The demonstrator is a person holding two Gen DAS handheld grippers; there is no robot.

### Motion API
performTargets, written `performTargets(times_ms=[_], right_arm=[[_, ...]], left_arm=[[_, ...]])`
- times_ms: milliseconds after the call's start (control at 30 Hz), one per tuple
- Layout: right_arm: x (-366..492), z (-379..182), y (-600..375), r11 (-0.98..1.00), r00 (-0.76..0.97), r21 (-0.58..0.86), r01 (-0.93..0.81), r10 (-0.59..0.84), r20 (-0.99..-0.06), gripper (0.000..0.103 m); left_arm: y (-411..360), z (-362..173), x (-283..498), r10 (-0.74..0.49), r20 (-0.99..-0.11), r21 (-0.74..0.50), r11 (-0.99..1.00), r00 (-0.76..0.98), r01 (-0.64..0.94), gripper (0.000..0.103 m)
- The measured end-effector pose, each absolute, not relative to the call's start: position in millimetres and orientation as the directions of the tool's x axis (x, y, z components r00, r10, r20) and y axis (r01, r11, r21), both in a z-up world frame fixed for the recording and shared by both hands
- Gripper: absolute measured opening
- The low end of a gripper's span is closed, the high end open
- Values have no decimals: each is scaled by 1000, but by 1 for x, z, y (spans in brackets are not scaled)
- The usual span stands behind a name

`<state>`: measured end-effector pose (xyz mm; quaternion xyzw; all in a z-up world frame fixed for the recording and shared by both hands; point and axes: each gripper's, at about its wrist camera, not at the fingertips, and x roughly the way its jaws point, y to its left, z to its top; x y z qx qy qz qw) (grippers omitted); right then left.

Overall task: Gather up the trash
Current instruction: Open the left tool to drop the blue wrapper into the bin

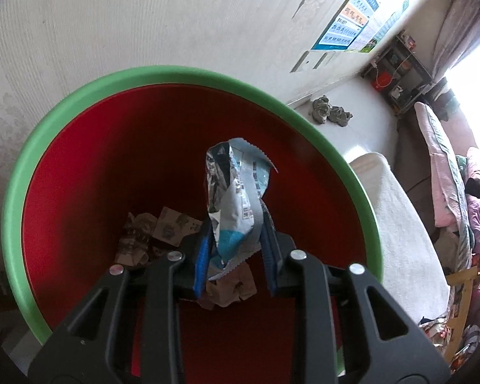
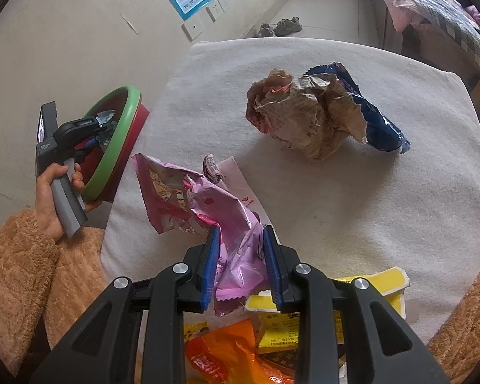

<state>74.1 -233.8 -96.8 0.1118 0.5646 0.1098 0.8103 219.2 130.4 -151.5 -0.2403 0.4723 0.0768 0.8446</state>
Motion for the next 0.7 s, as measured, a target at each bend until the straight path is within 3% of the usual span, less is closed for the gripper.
performTargets(times_ms=[233, 433, 700], right_arm=[[86, -79, -209, 941, 367, 314, -124, 338, -867, 27], [91, -75, -191, 935, 363, 315, -164, 355, -862, 27], [111, -71, -185, 922, 365, 360, -142, 387, -847, 27]], left_arm=[[128, -151, 215, -109, -825, -349, 869, 554, -350, 32], [127, -153, 211, -119, -825, -357, 868, 553, -346, 46], [142, -147, 206, -127, -770, -441, 814, 625, -378, 57]])
